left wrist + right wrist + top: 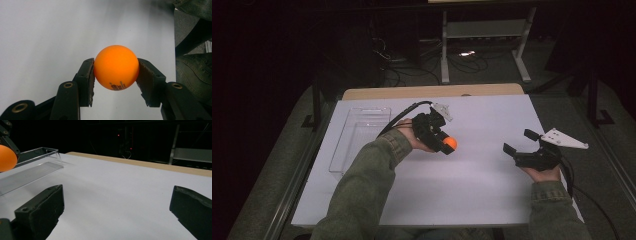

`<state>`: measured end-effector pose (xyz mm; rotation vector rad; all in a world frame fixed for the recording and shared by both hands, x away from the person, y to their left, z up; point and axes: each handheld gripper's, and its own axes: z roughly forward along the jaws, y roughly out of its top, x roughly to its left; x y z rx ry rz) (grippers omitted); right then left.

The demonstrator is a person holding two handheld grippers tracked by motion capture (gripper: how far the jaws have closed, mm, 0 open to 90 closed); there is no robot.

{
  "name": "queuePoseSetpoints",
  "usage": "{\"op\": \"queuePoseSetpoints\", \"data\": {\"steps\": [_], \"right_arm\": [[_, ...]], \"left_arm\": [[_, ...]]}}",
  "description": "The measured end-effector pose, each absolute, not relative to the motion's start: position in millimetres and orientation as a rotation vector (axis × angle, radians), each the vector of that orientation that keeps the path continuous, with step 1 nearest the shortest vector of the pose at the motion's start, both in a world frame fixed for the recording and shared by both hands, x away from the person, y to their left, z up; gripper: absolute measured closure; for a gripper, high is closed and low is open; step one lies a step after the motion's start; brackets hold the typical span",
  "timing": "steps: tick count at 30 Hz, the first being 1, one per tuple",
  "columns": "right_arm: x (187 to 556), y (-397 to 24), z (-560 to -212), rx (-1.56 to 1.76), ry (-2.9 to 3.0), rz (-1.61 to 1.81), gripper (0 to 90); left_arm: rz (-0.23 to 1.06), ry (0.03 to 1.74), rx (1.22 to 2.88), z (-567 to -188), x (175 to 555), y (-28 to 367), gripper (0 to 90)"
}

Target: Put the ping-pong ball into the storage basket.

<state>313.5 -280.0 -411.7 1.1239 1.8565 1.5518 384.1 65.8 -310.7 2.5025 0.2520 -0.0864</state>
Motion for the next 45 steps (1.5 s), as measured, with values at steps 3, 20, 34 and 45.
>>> {"op": "queuePoseSetpoints", "data": {"steps": [3, 20, 34, 45], "right_arm": [[314, -280, -412, 1.125, 1.856, 1.55, 0.0], [313, -280, -412, 1.124, 1.856, 1.55, 0.0], [313, -280, -412, 1.124, 1.858, 1.55, 0.0], [314, -279, -412, 1.122, 1.861, 1.548, 0.0]], "left_arm": [[-0.08, 0.264, 2.508, -309, 386, 72, 50.6], [-0.045, 0.334, 2.504, -299, 390, 106, 50.6], [-0.01, 0.373, 2.493, -293, 391, 127, 50.6], [0.013, 0.431, 2.461, -289, 391, 152, 50.6]]}}
